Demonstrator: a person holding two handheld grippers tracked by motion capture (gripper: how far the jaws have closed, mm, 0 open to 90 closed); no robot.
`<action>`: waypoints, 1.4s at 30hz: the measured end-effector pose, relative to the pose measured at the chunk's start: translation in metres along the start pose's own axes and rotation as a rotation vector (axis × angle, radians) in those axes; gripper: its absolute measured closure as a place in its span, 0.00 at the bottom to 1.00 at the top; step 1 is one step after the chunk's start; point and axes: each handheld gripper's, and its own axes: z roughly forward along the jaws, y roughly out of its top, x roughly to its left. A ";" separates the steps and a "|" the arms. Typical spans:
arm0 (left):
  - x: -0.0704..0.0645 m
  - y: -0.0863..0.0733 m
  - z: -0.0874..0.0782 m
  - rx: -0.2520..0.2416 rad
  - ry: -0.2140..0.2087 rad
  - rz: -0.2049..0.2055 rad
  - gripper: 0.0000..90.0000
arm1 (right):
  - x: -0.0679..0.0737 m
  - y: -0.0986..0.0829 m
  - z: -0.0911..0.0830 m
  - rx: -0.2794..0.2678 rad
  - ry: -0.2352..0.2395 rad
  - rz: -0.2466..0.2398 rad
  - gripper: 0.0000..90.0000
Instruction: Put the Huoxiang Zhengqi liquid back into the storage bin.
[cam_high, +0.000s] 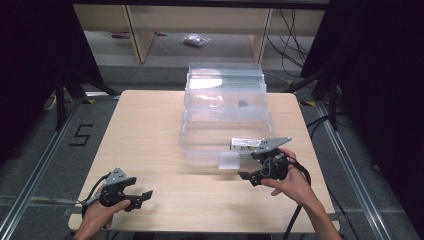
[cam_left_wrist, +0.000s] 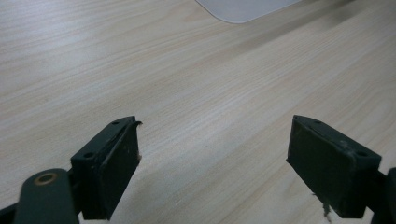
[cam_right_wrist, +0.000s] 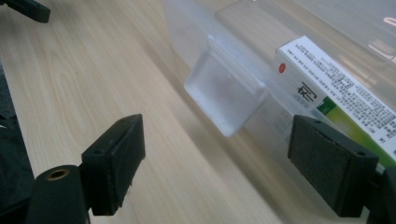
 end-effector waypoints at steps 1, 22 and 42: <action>0.000 0.000 0.000 0.002 -0.001 0.002 0.18 | -0.001 -0.001 0.001 -0.001 0.002 -0.015 0.22; 0.000 0.000 0.000 -0.003 -0.005 0.011 0.18 | 0.001 -0.034 0.007 -0.025 0.013 0.045 0.21; 0.001 0.001 -0.001 0.011 0.000 0.016 0.18 | 0.006 -0.064 0.015 -0.013 0.025 0.086 0.21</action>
